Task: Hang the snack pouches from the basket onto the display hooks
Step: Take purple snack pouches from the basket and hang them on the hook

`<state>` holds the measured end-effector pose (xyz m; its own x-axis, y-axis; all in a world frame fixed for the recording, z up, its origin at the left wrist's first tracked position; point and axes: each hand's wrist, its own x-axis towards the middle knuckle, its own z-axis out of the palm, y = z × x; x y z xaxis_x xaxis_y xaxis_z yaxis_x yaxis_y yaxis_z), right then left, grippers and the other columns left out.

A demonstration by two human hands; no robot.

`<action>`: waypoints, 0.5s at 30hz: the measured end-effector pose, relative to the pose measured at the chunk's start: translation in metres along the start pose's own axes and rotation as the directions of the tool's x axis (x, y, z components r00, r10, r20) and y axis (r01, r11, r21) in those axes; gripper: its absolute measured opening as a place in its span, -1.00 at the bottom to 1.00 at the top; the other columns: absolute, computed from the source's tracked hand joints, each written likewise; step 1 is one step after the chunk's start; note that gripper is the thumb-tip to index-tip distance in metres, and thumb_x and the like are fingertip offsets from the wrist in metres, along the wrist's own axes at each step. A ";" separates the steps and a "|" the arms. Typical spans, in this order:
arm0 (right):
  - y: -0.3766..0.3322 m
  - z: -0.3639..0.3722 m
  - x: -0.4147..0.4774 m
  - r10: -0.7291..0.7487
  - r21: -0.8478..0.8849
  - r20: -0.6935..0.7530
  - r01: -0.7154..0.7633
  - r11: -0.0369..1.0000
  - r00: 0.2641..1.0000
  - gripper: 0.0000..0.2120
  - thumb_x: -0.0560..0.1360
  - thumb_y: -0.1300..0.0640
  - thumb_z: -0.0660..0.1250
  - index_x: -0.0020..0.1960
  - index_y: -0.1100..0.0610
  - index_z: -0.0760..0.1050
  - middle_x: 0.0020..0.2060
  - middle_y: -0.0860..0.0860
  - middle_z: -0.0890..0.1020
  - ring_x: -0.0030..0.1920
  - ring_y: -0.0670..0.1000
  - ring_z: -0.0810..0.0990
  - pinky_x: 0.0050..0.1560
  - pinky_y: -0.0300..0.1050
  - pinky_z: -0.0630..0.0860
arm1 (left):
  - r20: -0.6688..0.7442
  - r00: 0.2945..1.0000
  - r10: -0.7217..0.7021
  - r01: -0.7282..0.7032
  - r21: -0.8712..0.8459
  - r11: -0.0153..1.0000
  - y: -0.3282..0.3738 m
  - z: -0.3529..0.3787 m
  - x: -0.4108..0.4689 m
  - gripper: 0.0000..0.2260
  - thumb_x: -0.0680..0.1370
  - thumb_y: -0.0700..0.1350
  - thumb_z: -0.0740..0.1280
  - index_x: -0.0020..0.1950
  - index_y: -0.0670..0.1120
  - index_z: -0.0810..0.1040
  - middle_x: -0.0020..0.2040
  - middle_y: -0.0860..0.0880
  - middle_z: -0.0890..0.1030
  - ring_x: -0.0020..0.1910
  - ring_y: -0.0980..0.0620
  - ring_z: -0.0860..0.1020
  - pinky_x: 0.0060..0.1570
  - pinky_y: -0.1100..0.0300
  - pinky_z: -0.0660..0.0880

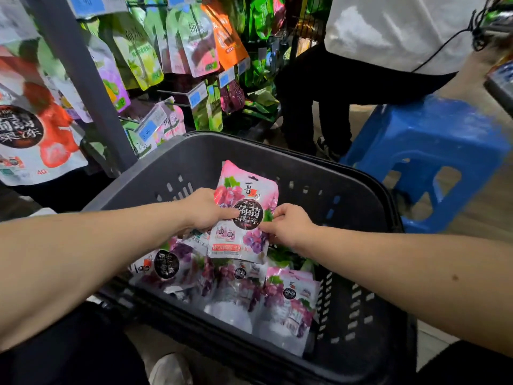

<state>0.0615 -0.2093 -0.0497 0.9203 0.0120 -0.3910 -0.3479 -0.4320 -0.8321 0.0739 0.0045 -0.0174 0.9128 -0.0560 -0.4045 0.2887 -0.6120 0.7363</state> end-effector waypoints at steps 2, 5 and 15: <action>0.010 0.007 0.010 0.077 -0.040 -0.001 -0.077 0.996 0.997 -0.70 0.42 0.31 0.53 -0.20 0.09 0.41 -0.25 0.17 0.60 -0.20 0.18 0.69 -0.11 0.12 0.69 | 0.024 1.000 0.010 -0.011 0.060 0.998 0.000 0.001 0.007 -0.71 0.52 -0.01 0.51 -0.30 -0.11 0.54 -0.40 0.00 0.57 -0.49 0.08 0.50 -0.42 0.30 0.42; 0.024 0.012 0.015 0.183 -0.212 0.079 -0.162 0.964 0.980 -0.81 0.51 0.31 0.36 -0.22 0.12 0.44 -0.28 0.09 0.54 -0.32 0.06 0.57 -0.26 -0.17 0.58 | 0.050 0.999 0.009 -0.015 0.105 0.994 -0.005 0.005 0.018 -0.66 0.53 -0.02 0.50 -0.30 -0.11 0.42 -0.34 -0.08 0.48 -0.41 0.01 0.42 -0.35 0.22 0.34; 0.080 0.034 0.000 0.619 -0.940 0.231 0.008 0.342 0.750 -0.58 0.69 0.07 0.22 0.52 0.17 0.38 0.32 0.12 0.56 0.02 0.06 0.52 0.21 -0.04 0.46 | 0.140 0.989 -0.043 0.030 0.096 0.995 -0.029 0.010 0.026 -0.74 0.52 -0.06 0.51 0.02 -0.25 0.65 -0.03 -0.20 0.71 -0.13 -0.09 0.67 -0.03 -0.01 0.61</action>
<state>0.0277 -0.2134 -0.1291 0.4338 -0.0498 -0.8996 0.0566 -0.9950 0.0823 0.0862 0.0124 -0.0545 0.8500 -0.1392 -0.5081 0.2870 -0.6864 0.6682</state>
